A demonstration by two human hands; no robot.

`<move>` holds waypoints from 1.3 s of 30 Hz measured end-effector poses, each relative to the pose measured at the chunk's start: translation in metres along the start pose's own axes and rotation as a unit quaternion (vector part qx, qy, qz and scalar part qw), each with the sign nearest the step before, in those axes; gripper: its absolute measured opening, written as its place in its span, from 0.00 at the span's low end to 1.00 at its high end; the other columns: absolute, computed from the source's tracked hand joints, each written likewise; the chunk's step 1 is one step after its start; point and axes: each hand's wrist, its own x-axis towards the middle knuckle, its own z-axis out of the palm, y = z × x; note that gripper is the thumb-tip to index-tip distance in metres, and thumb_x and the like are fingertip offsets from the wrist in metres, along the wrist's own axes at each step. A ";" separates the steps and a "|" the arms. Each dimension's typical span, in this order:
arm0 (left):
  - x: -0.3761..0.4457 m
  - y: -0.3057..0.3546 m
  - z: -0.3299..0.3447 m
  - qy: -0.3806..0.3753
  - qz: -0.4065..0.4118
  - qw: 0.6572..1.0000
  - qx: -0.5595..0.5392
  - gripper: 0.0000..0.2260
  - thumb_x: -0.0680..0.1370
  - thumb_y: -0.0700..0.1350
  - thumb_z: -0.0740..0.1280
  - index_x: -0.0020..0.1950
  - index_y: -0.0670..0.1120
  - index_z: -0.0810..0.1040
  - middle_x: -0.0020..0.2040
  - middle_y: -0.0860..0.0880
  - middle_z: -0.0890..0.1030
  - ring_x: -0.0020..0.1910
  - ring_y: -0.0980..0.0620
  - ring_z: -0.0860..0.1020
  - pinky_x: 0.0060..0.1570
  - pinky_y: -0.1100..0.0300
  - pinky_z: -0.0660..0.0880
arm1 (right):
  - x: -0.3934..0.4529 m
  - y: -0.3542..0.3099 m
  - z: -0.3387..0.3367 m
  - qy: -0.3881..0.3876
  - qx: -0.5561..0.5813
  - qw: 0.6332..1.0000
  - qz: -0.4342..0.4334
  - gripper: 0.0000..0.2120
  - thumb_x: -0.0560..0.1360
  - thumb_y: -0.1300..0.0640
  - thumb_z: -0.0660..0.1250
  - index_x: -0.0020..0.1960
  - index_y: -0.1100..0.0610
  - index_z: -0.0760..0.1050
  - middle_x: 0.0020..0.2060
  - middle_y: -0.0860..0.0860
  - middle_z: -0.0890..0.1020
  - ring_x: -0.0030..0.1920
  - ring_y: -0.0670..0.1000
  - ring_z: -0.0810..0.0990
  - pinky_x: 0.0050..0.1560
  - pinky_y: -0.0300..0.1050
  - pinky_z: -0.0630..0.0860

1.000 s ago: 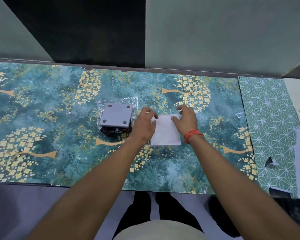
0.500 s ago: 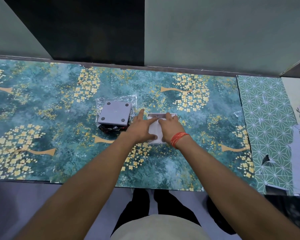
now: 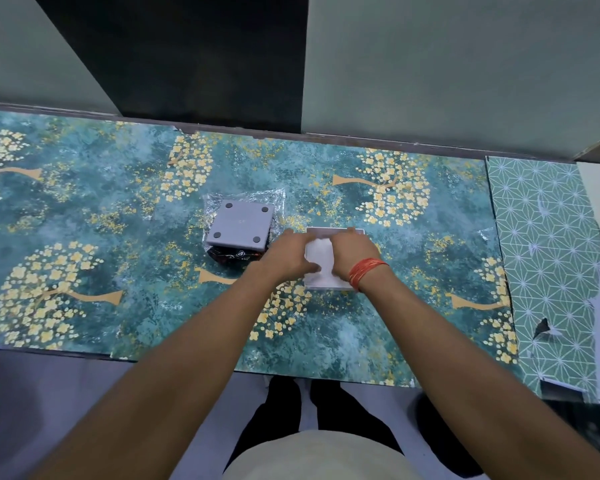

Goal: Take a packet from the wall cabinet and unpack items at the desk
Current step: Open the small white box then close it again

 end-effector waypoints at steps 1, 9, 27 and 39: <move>-0.004 -0.001 -0.004 0.048 -0.001 0.998 -0.034 0.25 0.72 0.51 0.74 0.69 0.50 0.76 0.60 0.41 0.82 0.58 0.42 0.80 0.58 0.52 0.76 | -0.001 -0.004 -0.006 0.030 0.016 0.999 0.003 0.17 0.73 0.63 0.65 0.61 0.57 0.76 0.55 0.61 0.79 0.55 0.61 0.79 0.51 0.51 0.78; 0.002 -0.061 -0.062 0.274 -0.245 0.926 -0.087 0.15 0.78 0.45 0.62 0.61 0.41 0.79 0.60 0.40 0.81 0.58 0.39 0.78 0.54 0.50 0.75 | 0.038 -0.096 -0.031 0.065 0.284 0.956 -0.008 0.07 0.75 0.63 0.64 0.51 0.63 0.78 0.44 0.60 0.82 0.47 0.61 0.79 0.47 0.52 0.77; -0.020 0.008 0.008 0.324 -0.147 0.891 -0.281 0.10 0.75 0.36 0.69 0.56 0.40 0.84 0.54 0.43 0.86 0.42 0.44 0.86 0.47 0.48 0.83 | -0.025 -0.013 -0.008 0.247 0.390 0.871 0.166 0.15 0.71 0.64 0.69 0.57 0.61 0.80 0.52 0.56 0.84 0.48 0.54 0.82 0.55 0.42 0.76; -0.030 0.031 0.046 0.265 -0.117 0.936 -0.199 0.11 0.77 0.36 0.65 0.39 0.51 0.74 0.37 0.49 0.76 0.37 0.41 0.84 0.41 0.43 0.81 | -0.052 0.021 0.020 0.239 0.362 0.875 0.214 0.13 0.72 0.63 0.69 0.56 0.63 0.81 0.51 0.57 0.85 0.49 0.58 0.82 0.52 0.41 0.74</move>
